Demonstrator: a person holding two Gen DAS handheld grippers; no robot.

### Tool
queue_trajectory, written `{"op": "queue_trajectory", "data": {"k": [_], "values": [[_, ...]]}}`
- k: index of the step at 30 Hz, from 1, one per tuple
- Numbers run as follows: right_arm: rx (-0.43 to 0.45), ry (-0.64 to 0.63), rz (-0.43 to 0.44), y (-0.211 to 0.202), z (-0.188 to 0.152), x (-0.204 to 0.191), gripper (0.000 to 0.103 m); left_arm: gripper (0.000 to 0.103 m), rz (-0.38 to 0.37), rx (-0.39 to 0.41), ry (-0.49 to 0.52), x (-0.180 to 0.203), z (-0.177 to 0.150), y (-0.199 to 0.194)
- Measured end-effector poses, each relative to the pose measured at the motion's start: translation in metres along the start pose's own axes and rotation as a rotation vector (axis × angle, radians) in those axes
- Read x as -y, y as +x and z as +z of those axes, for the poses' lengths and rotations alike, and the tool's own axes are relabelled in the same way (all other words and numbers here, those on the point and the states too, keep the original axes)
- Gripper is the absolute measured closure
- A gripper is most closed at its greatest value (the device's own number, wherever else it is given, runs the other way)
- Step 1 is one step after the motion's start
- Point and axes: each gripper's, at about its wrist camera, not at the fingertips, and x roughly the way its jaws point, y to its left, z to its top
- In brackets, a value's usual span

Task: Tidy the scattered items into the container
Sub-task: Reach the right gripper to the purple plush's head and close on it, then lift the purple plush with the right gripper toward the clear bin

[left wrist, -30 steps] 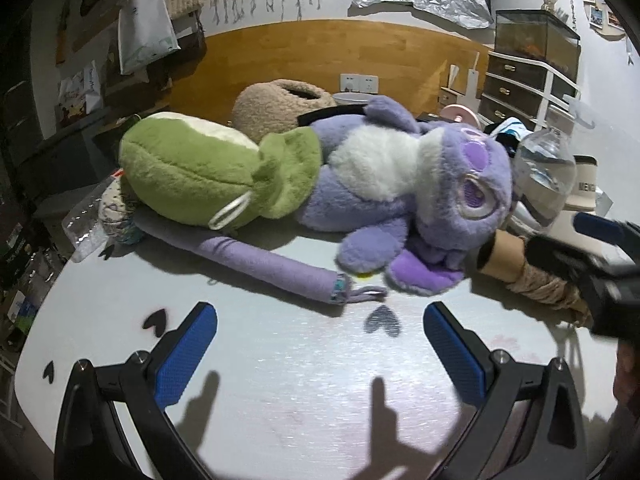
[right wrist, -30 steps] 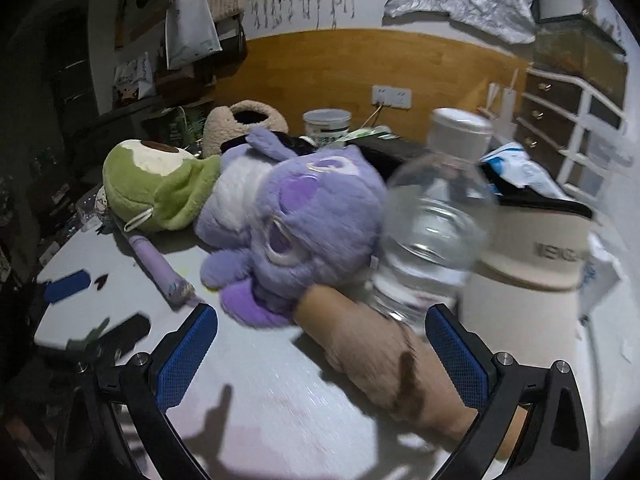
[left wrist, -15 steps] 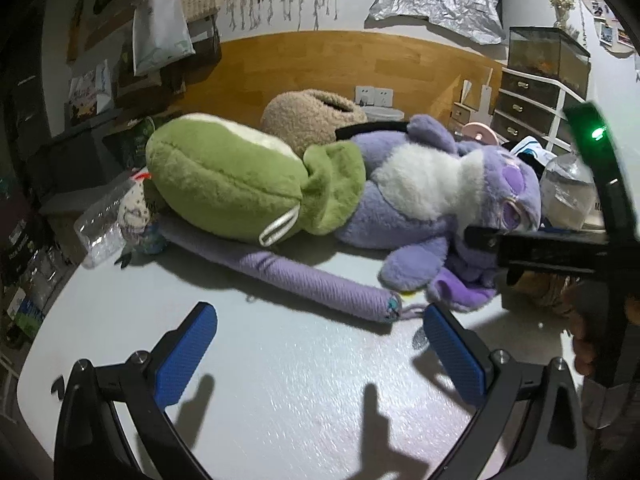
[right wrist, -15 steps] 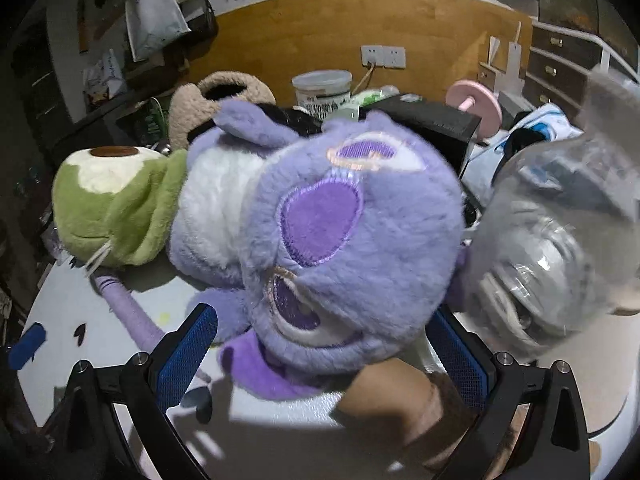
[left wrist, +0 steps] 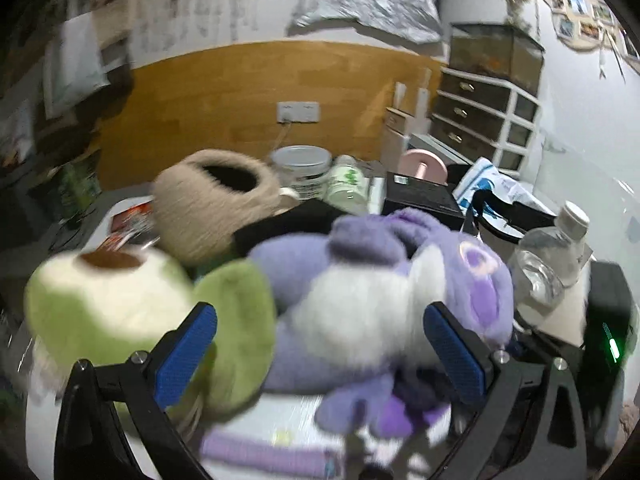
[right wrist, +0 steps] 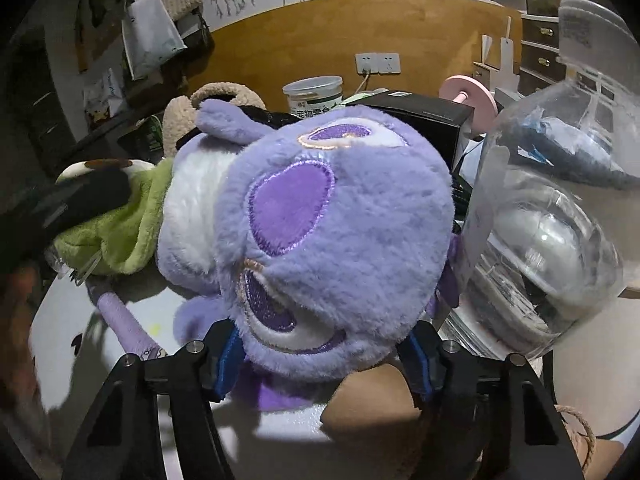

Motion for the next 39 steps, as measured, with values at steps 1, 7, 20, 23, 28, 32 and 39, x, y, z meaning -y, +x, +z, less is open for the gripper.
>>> {"op": "queue_trajectory", "data": {"k": [1,7,20,23,28,32,39], "values": [[0.001,-0.002,0.002,0.000,0.000,0.001,0.037,0.000,-0.011,-0.014,0.006,0.000,0.006,0.009],[0.035,0.000,-0.003,0.001,-0.002,0.000,0.037,0.001,-0.040,-0.101,0.032,0.005,0.037,0.059],[0.131,0.001,0.057,-0.031,0.001,0.000,0.046,0.099,-0.111,-0.111,0.044,0.000,0.023,0.044],[0.197,-0.038,0.070,-0.057,0.005,-0.008,0.047,0.099,-0.078,-0.060,0.084,0.007,0.016,0.024],[0.218,-0.028,0.162,-0.095,0.014,0.001,0.047,0.099,-0.127,-0.004,0.074,0.007,0.006,-0.020],[0.175,-0.001,0.245,-0.119,0.017,0.014,0.048,0.094,-0.181,0.051,0.086,0.012,-0.010,-0.062],[0.155,0.048,0.224,-0.149,-0.005,0.045,0.048,0.017,-0.252,0.079,0.129,0.038,-0.077,-0.111]]}}
